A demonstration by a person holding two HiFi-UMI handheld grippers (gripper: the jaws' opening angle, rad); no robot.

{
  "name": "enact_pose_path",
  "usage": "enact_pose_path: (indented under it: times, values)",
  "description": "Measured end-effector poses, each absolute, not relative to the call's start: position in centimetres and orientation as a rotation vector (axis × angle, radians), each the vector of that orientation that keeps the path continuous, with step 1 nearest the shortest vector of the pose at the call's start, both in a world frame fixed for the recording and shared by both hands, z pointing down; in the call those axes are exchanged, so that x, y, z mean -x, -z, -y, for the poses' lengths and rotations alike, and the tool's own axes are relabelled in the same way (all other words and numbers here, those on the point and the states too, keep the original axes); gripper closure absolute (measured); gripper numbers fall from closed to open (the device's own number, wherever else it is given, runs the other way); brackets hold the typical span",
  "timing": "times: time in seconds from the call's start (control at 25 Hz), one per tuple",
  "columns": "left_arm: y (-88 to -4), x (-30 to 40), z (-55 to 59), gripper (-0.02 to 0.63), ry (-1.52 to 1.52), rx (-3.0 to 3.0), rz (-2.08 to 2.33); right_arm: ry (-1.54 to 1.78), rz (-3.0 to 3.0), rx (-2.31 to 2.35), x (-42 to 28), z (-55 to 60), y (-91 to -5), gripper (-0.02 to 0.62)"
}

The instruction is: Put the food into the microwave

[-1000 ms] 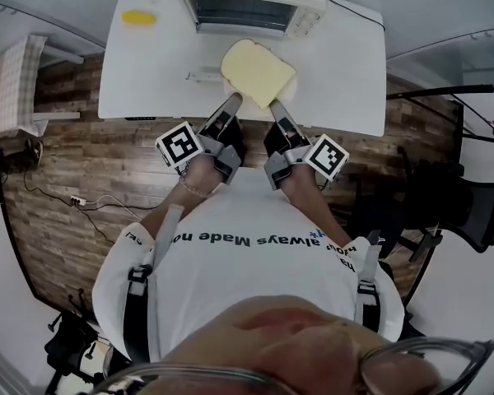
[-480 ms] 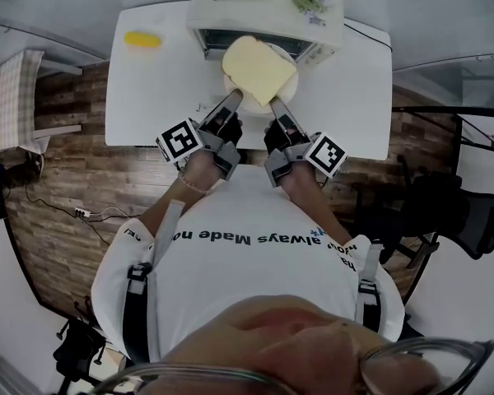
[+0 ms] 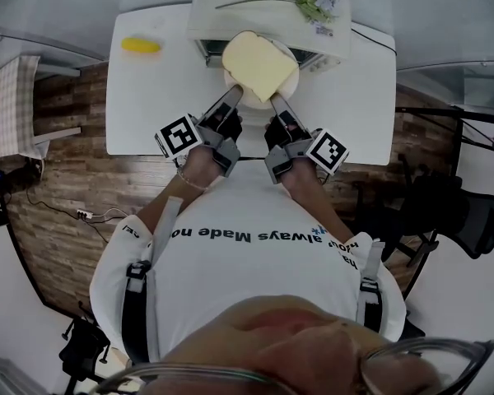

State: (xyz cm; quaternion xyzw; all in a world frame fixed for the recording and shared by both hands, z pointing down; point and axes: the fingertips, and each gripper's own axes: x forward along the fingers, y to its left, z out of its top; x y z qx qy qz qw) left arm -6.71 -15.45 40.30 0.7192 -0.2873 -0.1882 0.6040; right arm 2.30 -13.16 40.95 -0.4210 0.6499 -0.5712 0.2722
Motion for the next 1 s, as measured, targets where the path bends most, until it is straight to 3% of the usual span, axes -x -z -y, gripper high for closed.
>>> enact_pose_path:
  times: [0.52,0.72,1.0]
  values:
    - [-40.0,6.5,15.4,0.588,0.482,-1.623,0.659,1.558,-1.760,1.119,-2.3,13.4,-41.0,0.571]
    - [-39.9,-0.7,17.3,0.588,0.511,-1.602,0.657,1.577,-1.764,1.104,-9.3,15.4,-41.5,0.571]
    - [-40.4,-0.3,17.2,0.588,0.489,-1.609,0.698,1.581,-1.780,1.091,-9.3,15.5,-41.4,0.571]
